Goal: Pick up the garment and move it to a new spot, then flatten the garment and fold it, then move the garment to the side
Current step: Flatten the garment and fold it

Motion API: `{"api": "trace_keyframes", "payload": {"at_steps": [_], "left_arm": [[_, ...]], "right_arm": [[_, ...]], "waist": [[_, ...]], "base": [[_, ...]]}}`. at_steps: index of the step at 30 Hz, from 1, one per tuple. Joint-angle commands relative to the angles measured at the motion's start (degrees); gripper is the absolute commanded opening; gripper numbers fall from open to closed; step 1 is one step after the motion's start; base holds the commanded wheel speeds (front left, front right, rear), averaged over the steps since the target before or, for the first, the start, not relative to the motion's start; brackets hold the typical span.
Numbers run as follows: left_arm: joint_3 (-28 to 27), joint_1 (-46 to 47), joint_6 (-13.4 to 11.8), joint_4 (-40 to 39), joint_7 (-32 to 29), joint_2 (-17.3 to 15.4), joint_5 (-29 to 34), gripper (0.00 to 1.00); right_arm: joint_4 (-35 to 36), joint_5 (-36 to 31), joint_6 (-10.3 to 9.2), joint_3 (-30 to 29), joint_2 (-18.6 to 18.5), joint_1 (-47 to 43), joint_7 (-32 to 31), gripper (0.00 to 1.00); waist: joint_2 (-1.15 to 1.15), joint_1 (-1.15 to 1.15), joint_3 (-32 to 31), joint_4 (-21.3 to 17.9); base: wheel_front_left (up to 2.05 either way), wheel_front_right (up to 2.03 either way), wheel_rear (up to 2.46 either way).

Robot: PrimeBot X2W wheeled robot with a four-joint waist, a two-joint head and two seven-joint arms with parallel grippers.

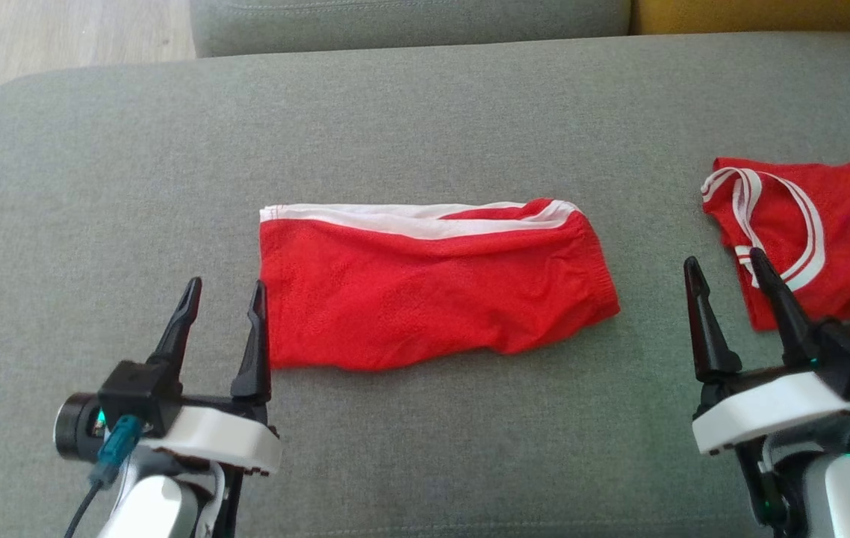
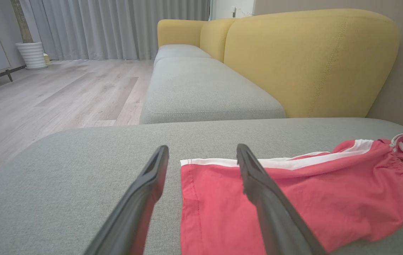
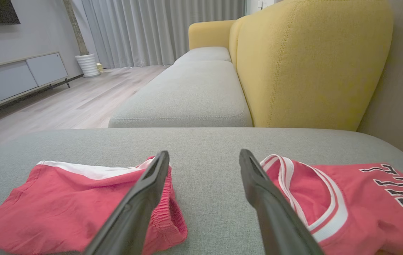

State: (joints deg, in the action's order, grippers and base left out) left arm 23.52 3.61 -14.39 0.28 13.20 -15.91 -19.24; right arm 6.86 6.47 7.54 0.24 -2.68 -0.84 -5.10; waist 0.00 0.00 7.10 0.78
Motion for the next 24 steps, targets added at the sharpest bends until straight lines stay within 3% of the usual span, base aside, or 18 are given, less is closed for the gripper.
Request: {"api": "trace_keyframes", "payload": {"at_steps": [1, 12, 24], "left_arm": [[-1.78, 1.84, -0.32, -1.95, 0.16, -1.30, 0.03, 1.00], [-0.61, 4.05, 0.37, -2.01, 0.32, -0.51, 0.08, 1.00], [1.12, 9.27, 2.51, 0.32, 1.45, 2.58, 0.81, 1.00]], "right_arm": [[2.33, -0.54, -0.05, 1.18, -0.20, 0.59, -0.10, 1.00], [-1.61, 0.09, -0.05, 0.48, -0.26, 2.83, -0.63, 1.00], [-22.26, 2.68, -0.05, 7.32, -3.10, 16.83, -2.30, 1.00]], "waist": [[0.00, 0.00, -0.01, 0.06], [0.00, 0.00, 2.30, 1.92], [0.00, 0.00, 8.57, 6.26]], "base": [[0.00, 0.00, 0.00], [0.00, 0.00, 0.00], [0.00, 0.00, 0.00]]}}
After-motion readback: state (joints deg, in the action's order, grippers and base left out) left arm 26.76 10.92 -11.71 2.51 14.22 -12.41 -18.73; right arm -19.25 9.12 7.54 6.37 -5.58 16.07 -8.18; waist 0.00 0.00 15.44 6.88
